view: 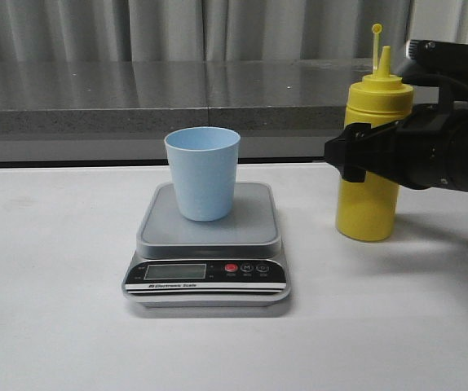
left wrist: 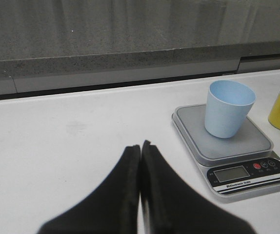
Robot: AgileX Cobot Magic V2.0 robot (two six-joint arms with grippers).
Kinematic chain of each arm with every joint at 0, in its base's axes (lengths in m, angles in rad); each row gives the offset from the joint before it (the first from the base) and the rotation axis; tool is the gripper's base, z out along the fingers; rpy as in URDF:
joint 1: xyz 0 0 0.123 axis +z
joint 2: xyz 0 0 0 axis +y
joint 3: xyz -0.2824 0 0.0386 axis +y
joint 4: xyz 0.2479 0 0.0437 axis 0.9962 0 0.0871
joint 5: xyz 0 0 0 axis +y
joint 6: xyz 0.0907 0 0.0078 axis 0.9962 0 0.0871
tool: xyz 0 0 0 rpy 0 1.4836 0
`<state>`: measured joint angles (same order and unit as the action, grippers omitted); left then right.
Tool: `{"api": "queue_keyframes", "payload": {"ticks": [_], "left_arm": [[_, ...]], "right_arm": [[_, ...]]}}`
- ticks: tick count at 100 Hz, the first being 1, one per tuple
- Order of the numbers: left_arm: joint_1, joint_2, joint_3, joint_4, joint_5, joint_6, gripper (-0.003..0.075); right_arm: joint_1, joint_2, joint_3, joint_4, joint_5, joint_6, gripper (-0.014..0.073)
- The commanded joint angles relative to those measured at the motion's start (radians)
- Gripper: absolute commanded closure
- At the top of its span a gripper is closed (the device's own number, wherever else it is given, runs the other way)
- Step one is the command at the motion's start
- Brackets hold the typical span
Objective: Pour seasoning into cup on scale with both arms
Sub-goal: 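Move the right gripper to the yellow squeeze bottle and grasp its body, then lift the yellow bottle with the right gripper and tilt its nozzle toward the cup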
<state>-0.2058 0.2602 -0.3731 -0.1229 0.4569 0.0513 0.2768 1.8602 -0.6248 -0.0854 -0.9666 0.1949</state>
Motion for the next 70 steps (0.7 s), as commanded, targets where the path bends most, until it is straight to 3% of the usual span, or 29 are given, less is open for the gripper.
{"api": "queue_keyframes", "payload": {"ticks": [1,21,28,70], "left_arm": [[0.003,0.009,-0.027,-0.013,-0.076,-0.009,0.0741],[0.003,0.009,-0.027,-0.013,-0.076,-0.009,0.0741],[0.003,0.009,-0.027,-0.013,-0.076,-0.009,0.0741],[0.003,0.009,-0.027,-0.013,-0.076,-0.009,0.0741]], "right_arm": [[0.0,-0.032,-0.031,-0.012,-0.093,0.0,-0.0041],[0.0,-0.032,-0.037,-0.007,-0.097,0.0,-0.0034],[0.0,-0.032,-0.037,-0.007,-0.096,0.0,0.0011],[0.0,-0.039,-0.037,-0.007,-0.17,-0.006,0.062]]}}
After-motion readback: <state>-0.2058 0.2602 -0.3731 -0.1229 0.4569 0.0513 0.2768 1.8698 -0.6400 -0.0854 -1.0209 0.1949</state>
